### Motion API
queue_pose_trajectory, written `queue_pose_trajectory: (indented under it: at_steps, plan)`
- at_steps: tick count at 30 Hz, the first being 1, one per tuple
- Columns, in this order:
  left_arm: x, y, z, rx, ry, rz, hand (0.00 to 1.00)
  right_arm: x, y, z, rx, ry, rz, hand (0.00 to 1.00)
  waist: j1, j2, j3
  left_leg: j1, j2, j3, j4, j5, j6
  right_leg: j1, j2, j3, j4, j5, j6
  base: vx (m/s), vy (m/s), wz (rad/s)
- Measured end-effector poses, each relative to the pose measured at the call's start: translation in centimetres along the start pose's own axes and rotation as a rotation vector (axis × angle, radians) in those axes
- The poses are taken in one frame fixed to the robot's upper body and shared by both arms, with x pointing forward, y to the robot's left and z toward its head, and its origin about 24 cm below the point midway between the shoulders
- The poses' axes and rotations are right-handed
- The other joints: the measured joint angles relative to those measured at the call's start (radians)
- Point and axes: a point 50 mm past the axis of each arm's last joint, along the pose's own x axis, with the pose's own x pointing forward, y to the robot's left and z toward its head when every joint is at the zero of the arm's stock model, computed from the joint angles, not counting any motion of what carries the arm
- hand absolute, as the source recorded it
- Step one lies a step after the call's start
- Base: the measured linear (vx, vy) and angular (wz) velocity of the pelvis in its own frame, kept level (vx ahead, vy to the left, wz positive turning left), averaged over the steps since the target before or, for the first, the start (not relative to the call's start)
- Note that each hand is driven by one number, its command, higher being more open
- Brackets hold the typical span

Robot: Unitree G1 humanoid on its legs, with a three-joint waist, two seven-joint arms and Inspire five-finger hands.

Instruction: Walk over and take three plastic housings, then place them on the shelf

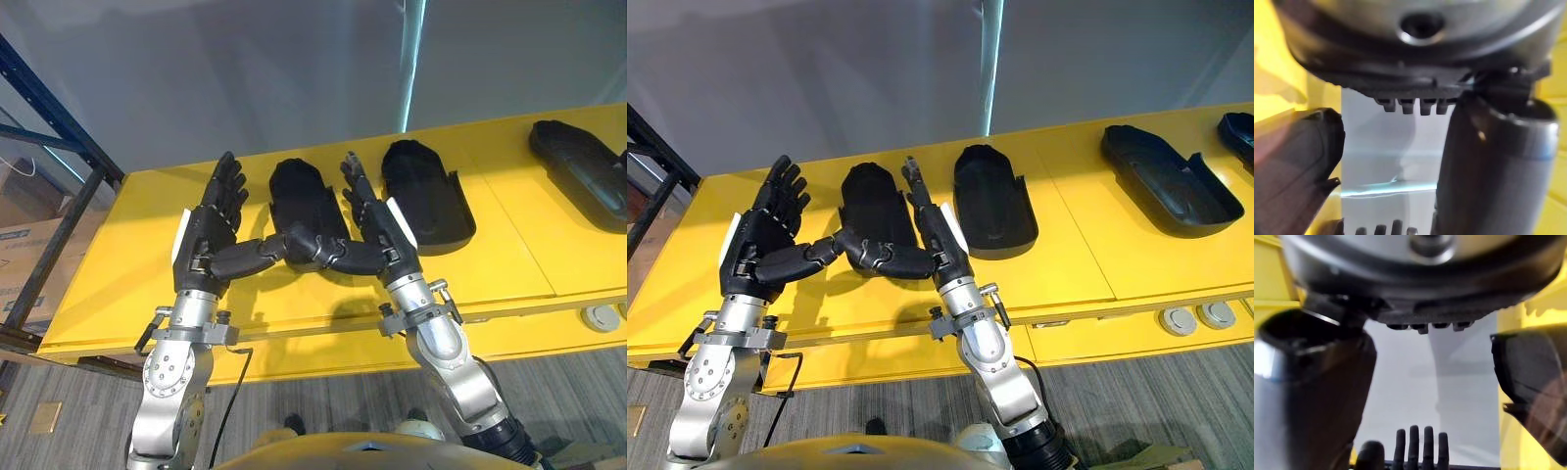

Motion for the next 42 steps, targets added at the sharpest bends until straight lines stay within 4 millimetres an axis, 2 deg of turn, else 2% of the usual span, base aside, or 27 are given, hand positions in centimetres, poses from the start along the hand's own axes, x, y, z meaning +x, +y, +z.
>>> queue_pose_trajectory:
  at_steps: [11, 15, 18, 21, 28, 42]
  plan:
    - [-0.1, 1.1, 0.6, 0.021, -0.041, 0.093, 1.00, -0.1, 0.6, -0.5, 0.029, 0.045, -0.008, 1.00, 0.018, -0.048, -0.029, 0.015, 0.000, -0.009, -0.016, 0.000, -0.001, 0.033, 0.007, -0.014, -0.033, 0.009, 0.000, 0.00, 0.000, 0.02]
    - [-0.3, 2.1, 1.9, 0.021, -0.139, 0.220, 1.00, -0.5, 0.6, -2.5, 0.018, 0.187, 0.001, 1.00, 0.017, -0.050, -0.028, 0.016, 0.000, -0.009, -0.018, 0.001, -0.001, 0.033, 0.007, -0.015, -0.034, 0.008, 0.000, 0.00, 0.000, 0.00]
    - [-0.5, 2.5, 3.1, 0.027, -0.213, 0.267, 1.00, -1.2, 0.5, -4.6, -0.024, 0.317, -0.015, 1.00, 0.019, -0.052, -0.028, 0.016, 0.000, -0.011, -0.025, 0.003, -0.001, 0.033, 0.008, -0.016, -0.038, 0.009, 0.000, 0.00, 0.001, 0.01]
    - [-0.6, 2.3, 3.6, 0.020, -0.245, 0.280, 1.00, -2.1, 0.5, -5.7, -0.024, 0.382, -0.038, 1.00, 0.029, -0.058, -0.029, 0.016, -0.001, -0.013, -0.034, 0.006, -0.001, 0.034, 0.009, -0.018, -0.044, 0.010, 0.001, 0.00, 0.001, 0.03]
    - [-0.7, 2.3, 3.5, 0.004, -0.243, 0.307, 1.00, -2.0, 1.3, -5.6, -0.038, 0.371, -0.044, 1.00, 0.028, -0.080, -0.027, 0.015, -0.001, -0.013, -0.035, 0.006, -0.001, 0.033, 0.009, -0.018, -0.046, 0.009, 0.000, 0.00, 0.000, 0.00]
    - [-0.7, 2.2, 3.4, -0.009, -0.242, 0.319, 1.00, -1.9, 1.8, -5.4, -0.024, 0.355, 0.002, 1.00, 0.016, -0.091, -0.015, 0.016, -0.001, -0.010, -0.036, 0.006, -0.001, 0.030, 0.009, -0.016, -0.045, 0.008, 0.000, 0.00, 0.000, 0.00]
